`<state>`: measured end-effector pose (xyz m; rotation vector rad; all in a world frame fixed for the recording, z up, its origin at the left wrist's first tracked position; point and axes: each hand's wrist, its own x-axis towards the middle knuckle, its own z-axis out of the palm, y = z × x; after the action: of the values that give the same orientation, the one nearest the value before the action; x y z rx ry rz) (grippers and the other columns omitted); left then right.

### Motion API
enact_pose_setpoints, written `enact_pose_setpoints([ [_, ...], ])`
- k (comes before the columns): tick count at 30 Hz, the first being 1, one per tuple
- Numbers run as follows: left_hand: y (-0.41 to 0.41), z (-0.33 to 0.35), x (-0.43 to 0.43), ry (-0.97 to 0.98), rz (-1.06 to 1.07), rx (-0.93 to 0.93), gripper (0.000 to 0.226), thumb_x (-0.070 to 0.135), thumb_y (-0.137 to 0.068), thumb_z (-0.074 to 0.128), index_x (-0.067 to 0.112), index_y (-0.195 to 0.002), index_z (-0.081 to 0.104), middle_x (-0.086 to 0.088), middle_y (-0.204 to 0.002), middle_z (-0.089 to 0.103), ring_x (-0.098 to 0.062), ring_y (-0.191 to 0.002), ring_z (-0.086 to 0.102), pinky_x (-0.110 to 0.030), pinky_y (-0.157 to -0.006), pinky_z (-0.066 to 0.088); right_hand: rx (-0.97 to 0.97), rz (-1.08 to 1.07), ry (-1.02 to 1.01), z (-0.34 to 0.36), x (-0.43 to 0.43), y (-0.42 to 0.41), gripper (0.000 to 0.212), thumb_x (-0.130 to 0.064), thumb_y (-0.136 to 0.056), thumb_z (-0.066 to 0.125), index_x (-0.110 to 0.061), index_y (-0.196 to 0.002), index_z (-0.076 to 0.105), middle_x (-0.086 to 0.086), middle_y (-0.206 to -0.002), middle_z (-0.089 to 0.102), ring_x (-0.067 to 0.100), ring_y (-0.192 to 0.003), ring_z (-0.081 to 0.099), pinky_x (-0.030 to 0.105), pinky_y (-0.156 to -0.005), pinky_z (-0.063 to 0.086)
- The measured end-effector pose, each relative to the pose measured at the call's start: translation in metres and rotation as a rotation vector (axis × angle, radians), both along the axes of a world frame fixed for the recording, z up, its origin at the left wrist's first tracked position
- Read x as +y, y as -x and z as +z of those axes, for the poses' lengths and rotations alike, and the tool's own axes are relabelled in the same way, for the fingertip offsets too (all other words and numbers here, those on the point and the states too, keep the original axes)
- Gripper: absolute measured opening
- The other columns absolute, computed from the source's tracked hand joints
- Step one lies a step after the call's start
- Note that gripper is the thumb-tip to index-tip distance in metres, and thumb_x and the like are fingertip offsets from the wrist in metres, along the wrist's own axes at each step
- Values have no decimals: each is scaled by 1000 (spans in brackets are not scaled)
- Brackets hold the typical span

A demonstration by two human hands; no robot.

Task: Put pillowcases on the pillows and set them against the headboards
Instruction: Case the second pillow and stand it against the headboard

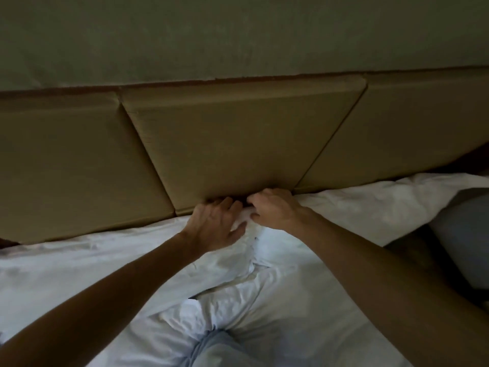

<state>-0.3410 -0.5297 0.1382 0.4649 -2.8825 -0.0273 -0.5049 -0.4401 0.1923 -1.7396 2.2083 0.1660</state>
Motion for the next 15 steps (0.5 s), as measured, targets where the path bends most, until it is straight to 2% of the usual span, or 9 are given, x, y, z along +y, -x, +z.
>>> enact_pose_setpoints([
  [2, 4, 1, 2, 18, 6, -12, 24, 39, -90, 46, 21, -93, 61, 2, -80, 63, -20, -59, 61, -26, -46, 39, -22, -33, 8, 1, 4, 3, 23, -40, -90, 60, -22, -105, 63, 3, -99, 68, 24, -94, 64, 30, -67, 41],
  [4, 12, 3, 6, 23, -21, -74, 23, 33, -88, 48, 20, -96, 65, 0, -82, 65, -20, -62, 62, -28, -46, 44, -81, -106, 66, 3, 15, 5, 23, -38, -88, 60, -22, -106, 65, 2, -99, 68, 24, -94, 64, 32, -68, 46],
  [7, 42, 15, 15, 11, -106, -138, 30, 33, -81, 55, 19, -106, 64, -2, -91, 66, -23, -75, 64, -33, -53, 53, -78, -187, 200, 9, 44, 7, 28, -33, -89, 59, -21, -114, 64, 1, -109, 66, 23, -97, 63, 36, -77, 51],
  [9, 74, 32, 29, 17, -220, -124, 29, 34, -77, 62, 16, -100, 66, -4, -90, 67, -25, -77, 64, -33, -55, 53, -115, -312, 304, 16, 70, 11, 33, -30, -89, 60, -20, -121, 60, 0, -118, 65, 22, -102, 62, 37, -84, 52],
  [13, 128, 68, 67, 130, -413, -154, 25, 38, -71, 74, 19, -85, 69, -2, -71, 67, -24, -54, 63, -28, -47, 47, -200, -655, 390, 24, 147, 26, 42, -31, -93, 55, -23, -134, 52, 1, -128, 60, 23, -115, 58, 37, -94, 48],
  [15, 148, 74, 81, 158, -467, -200, 26, 42, -78, 66, 19, -89, 69, -3, -72, 67, -26, -55, 64, -30, -50, 51, -217, -769, 305, 25, 191, 32, 45, -34, -96, 52, -24, -139, 48, 2, -134, 55, 23, -123, 53, 38, -100, 45],
])
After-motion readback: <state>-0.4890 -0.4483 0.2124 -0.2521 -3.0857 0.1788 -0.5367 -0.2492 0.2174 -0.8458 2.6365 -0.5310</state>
